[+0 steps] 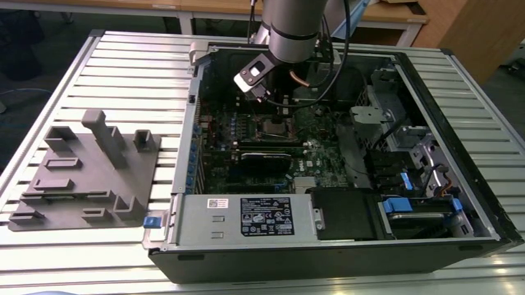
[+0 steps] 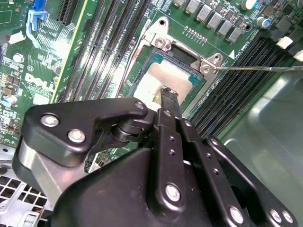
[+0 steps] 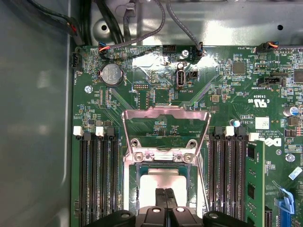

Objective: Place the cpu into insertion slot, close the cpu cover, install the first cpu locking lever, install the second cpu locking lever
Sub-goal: 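Place the cpu into insertion slot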

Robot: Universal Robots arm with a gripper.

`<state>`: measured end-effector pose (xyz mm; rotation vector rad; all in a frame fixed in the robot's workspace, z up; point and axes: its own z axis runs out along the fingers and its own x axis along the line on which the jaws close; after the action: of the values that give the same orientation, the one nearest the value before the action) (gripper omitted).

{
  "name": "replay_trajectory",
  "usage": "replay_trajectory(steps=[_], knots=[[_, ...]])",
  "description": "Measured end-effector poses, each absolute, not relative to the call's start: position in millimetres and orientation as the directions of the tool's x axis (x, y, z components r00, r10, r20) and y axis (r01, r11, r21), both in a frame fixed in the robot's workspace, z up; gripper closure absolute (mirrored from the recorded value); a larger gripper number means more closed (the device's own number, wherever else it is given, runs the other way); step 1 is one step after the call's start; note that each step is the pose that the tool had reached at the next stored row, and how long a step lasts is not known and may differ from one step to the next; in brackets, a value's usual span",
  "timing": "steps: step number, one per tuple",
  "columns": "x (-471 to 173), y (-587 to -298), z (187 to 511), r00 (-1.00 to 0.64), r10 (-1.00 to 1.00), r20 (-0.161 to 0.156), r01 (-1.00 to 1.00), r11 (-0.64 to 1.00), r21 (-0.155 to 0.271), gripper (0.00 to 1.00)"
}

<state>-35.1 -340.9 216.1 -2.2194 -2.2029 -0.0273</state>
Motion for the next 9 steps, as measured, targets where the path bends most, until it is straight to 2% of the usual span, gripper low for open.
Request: replay_trajectory(steps=[9], knots=[[-36.7,-340.8,215.6,0.007,1.000,0.023,1.000,-0.007,0.012,0.89]])
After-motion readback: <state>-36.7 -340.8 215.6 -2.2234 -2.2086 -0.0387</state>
